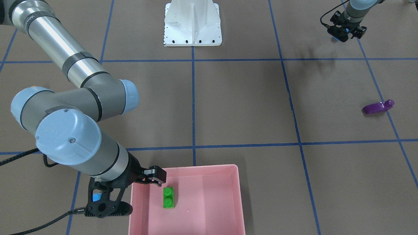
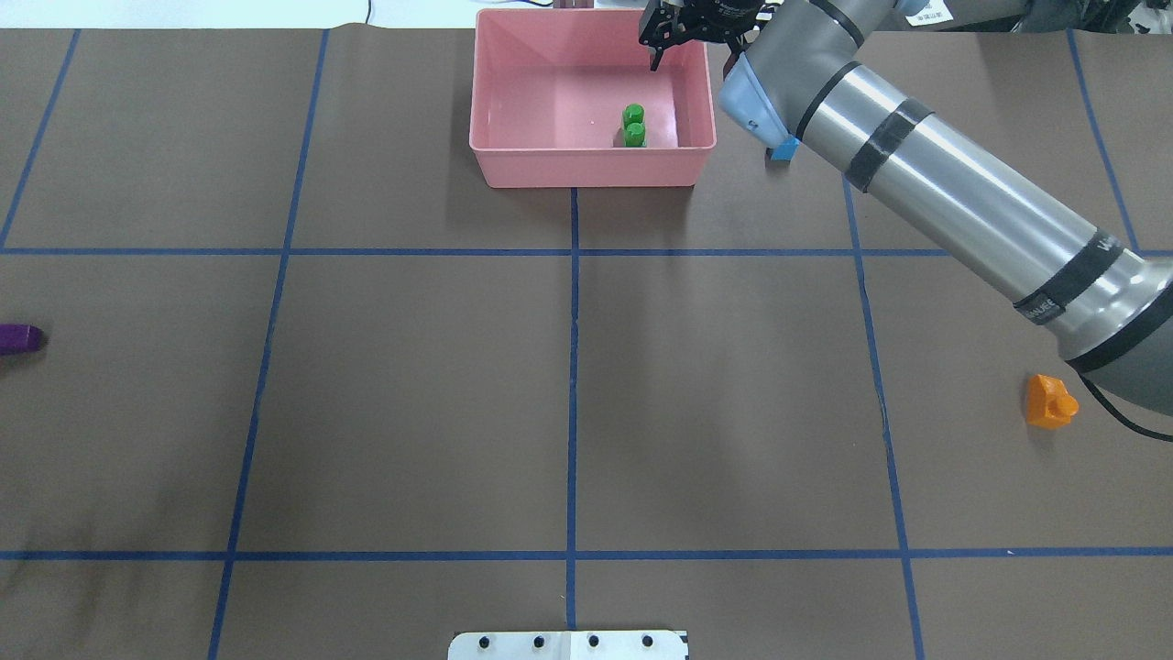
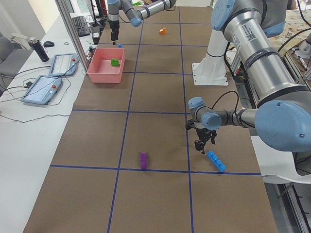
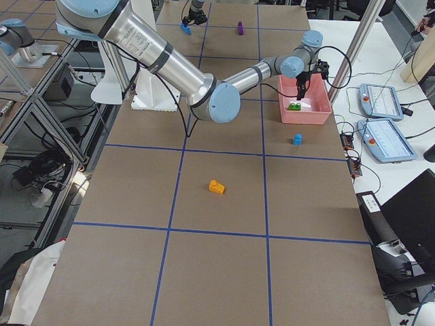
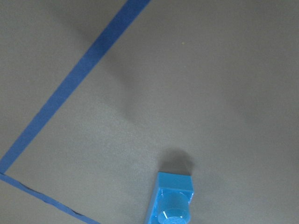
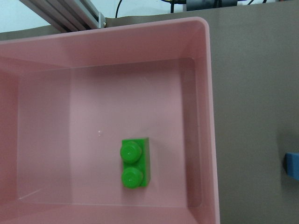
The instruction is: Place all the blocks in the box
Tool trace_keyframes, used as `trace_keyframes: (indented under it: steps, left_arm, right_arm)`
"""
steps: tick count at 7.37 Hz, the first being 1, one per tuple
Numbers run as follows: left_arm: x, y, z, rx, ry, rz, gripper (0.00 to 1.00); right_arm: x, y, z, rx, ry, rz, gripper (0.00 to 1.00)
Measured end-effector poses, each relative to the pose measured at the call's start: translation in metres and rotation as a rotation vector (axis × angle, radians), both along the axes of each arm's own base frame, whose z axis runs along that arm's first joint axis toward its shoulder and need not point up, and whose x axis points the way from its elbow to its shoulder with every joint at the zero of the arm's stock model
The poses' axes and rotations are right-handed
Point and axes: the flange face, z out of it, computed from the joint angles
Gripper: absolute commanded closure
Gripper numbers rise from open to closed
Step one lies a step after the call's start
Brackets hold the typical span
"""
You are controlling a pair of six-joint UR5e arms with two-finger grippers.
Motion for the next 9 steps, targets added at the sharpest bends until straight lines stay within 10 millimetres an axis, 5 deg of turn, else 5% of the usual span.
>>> trace_keyframes:
  steps: [3,6,8,9]
  left_arm:
    - [0.009,0.028,0.018,-0.025,-0.007,0.034,0.03]
    - [0.014,0.036,0.035,0.000,-0.030,0.061,0.06]
    - [0.014,0.036,0.039,0.011,-0.035,0.063,0.28]
    - [0.013,0.036,0.041,0.011,-0.039,0.064,0.49]
  right_arm:
    - [0.017,0.013,0.030,-0.004,0.001,0.007,0.00]
    - [0.026,0.023,0.046,0.000,0.002,0.013,0.00]
    - [0.030,0.026,0.056,-0.001,0.007,0.017,0.00]
    - [0.037,0.027,0.063,-0.006,0.009,0.023,0.00]
